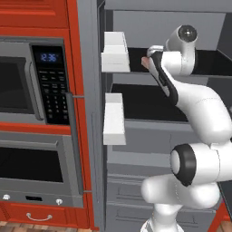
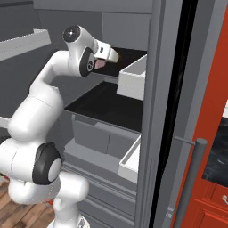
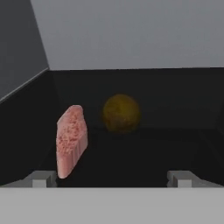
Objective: Take the cheese, steak, and avocado from the fridge and place them on the plate on the dining counter to create an appetizer plate.
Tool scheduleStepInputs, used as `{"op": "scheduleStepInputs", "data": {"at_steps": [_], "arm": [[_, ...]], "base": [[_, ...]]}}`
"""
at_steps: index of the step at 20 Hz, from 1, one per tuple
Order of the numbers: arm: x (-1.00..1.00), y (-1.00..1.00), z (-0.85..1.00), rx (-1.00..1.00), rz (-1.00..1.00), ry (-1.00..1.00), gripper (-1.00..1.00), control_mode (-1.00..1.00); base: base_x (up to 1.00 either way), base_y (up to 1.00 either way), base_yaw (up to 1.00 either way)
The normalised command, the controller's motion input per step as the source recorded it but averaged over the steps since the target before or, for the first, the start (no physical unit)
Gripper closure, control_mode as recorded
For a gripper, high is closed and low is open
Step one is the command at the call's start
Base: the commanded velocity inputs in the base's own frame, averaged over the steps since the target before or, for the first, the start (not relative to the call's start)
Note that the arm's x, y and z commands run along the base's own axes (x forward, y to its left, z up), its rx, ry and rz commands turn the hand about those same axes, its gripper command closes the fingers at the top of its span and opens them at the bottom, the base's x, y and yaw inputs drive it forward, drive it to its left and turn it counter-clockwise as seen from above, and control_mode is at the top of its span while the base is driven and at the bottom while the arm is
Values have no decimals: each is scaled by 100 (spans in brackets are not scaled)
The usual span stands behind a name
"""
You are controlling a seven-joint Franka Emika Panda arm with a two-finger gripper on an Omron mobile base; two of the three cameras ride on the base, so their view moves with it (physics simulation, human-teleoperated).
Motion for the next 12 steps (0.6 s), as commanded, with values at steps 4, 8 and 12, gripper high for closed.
{"op": "scheduleStepInputs", "data": {"at_steps": [4, 8, 12], "arm": [[76, -19, 0, -1, 0, 0, -100, -100], [71, -27, -1, 0, 0, 0, -100, -100], [66, -26, -8, 0, 0, 1, -100, -100]], "base": [[0, 0, 0], [0, 0, 0], [0, 0, 0]]}}
